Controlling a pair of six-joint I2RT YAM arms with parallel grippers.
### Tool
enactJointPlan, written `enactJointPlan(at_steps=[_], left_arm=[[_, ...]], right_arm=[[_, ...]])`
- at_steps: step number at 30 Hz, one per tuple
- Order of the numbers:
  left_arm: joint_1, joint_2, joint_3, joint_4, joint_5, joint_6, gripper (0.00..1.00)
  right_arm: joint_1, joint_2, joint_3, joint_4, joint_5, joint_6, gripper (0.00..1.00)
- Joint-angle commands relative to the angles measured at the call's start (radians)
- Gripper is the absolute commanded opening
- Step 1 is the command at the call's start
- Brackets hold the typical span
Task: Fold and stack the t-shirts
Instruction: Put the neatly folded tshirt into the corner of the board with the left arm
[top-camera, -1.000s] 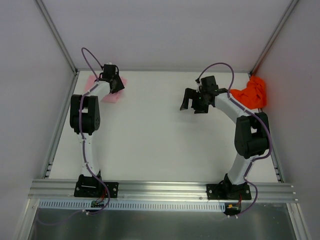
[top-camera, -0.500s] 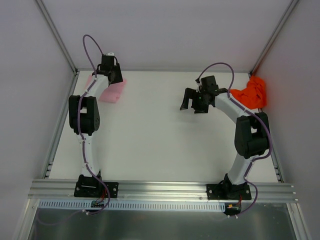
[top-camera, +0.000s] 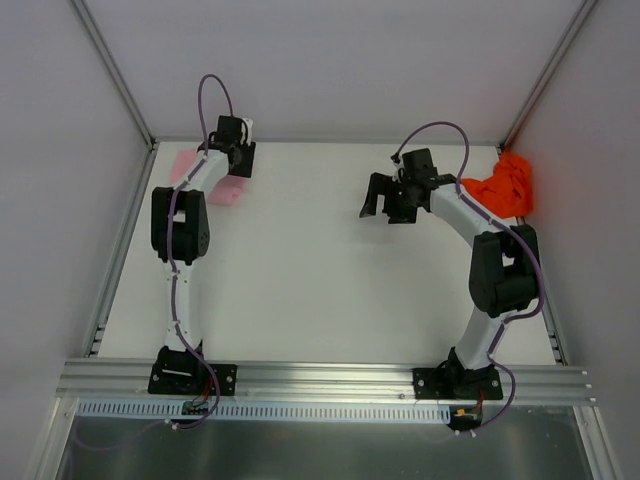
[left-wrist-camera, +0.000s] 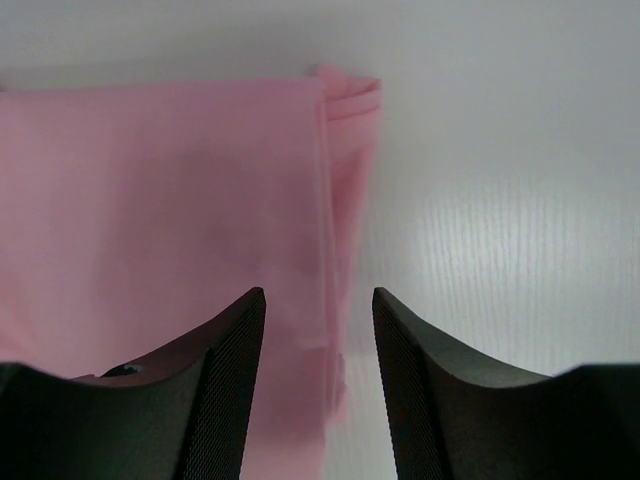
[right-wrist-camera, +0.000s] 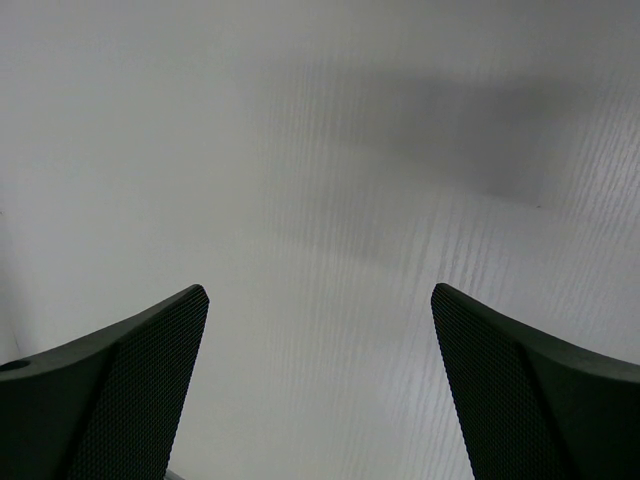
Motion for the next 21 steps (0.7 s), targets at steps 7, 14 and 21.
enactJointPlan(at_steps=[7,14,21], left_arm=[[-0.023,0.157,0.194,-0.169,-0.025,0.112,0.5],[-0.017,0.191,0.199,-0.146,-0.184,0.093,0.36],[0.054,0.251,0.286,-0.157,-0.238,0.061,0.27]], right_arm=[[-0.006,-0.014,0.058,-0.028,0.015,-0.019,0.97],[-0.006,0.003,0.084,-0.048,0.025,-0.019,0.98],[-0.007,0.009,0.103,-0.074,0.051,-0.023,0.97]])
